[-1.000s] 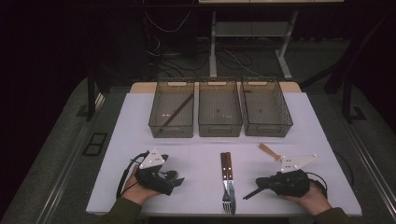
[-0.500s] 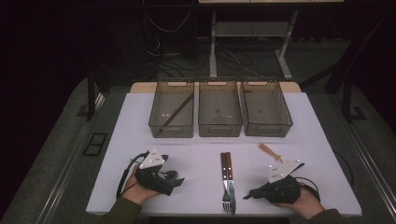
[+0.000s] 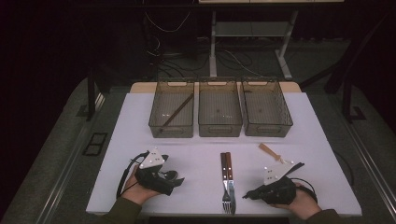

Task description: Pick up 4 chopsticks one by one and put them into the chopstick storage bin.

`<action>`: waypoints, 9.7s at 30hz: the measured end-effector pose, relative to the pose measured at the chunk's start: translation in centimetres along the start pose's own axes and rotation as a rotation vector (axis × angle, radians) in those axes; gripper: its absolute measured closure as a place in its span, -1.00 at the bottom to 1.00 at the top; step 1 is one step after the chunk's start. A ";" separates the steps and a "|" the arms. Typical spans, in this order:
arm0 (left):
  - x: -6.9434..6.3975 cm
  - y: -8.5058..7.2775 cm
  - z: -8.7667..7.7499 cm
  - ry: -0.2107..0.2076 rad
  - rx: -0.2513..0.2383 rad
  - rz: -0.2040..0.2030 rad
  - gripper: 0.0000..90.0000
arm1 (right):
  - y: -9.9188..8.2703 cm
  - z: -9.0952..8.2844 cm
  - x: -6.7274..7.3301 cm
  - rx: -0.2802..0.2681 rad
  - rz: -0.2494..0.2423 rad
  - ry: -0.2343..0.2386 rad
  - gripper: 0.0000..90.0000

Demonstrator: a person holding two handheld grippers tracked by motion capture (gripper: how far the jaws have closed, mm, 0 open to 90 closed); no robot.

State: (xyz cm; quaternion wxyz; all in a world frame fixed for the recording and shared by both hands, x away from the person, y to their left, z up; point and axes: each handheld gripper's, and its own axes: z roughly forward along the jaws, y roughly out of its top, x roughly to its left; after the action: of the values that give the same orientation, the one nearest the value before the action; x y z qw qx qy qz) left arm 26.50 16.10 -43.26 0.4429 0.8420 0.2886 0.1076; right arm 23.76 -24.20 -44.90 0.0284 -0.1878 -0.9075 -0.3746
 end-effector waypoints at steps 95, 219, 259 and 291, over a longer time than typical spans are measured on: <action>0.0 -0.3 0.1 -0.019 -0.004 0.028 -1.00 | 3.5 2.0 -6.1 -0.060 0.086 -0.250 1.00; 0.3 -0.6 -0.1 -0.081 -0.029 0.011 -1.00 | -5.3 -10.9 -5.7 -0.096 0.289 -0.367 0.76; 0.1 -0.6 -0.1 -0.080 -0.032 0.007 -1.00 | -1.7 -5.1 -8.2 0.044 0.182 -0.307 0.88; 0.1 -0.6 0.0 -0.086 -0.028 0.014 -1.00 | -1.8 -5.4 -8.0 0.027 0.155 -0.287 0.92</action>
State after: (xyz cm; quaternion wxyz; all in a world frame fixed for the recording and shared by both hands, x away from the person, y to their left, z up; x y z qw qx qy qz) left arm 26.37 16.44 -43.74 0.4658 0.8416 0.2620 0.0784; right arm 30.04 -31.69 -43.79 -0.0703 -0.3083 -0.8901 -0.3283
